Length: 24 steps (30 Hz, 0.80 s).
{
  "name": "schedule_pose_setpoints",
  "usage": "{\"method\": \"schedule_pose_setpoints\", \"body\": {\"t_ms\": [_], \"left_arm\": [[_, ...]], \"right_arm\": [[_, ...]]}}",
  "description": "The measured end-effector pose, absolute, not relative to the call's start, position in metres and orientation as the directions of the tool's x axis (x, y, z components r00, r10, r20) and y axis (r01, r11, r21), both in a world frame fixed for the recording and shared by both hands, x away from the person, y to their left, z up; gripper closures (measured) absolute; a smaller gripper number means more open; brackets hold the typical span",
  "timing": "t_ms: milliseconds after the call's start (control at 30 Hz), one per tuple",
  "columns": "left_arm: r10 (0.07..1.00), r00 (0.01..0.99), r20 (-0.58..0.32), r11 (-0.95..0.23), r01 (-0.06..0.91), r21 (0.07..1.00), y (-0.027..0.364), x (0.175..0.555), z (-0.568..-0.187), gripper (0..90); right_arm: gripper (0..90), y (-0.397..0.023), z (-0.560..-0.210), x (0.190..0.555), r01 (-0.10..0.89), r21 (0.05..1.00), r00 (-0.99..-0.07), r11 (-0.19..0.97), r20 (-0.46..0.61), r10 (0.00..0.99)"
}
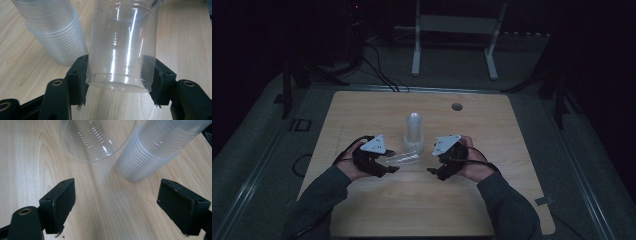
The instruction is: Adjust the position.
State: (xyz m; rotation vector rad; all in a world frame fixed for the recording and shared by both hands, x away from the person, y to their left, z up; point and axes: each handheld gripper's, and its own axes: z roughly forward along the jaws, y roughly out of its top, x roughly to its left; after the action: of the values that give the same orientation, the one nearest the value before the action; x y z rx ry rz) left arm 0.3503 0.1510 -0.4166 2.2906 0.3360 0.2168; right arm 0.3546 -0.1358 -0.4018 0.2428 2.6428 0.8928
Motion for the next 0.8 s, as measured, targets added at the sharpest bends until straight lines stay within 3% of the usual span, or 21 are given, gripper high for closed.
{"method": "schedule_pose_setpoints", "body": {"t_ms": [800], "left_arm": [[0.319,0.947,0.027,-0.595,0.178,0.784,0.1532,0.3509,-0.4144,41.4]], "right_arm": [[14.8,-0.1379,-0.4052,0.3541,0.066,0.65,-0.933,0.757,-0.229,0.278]]}}
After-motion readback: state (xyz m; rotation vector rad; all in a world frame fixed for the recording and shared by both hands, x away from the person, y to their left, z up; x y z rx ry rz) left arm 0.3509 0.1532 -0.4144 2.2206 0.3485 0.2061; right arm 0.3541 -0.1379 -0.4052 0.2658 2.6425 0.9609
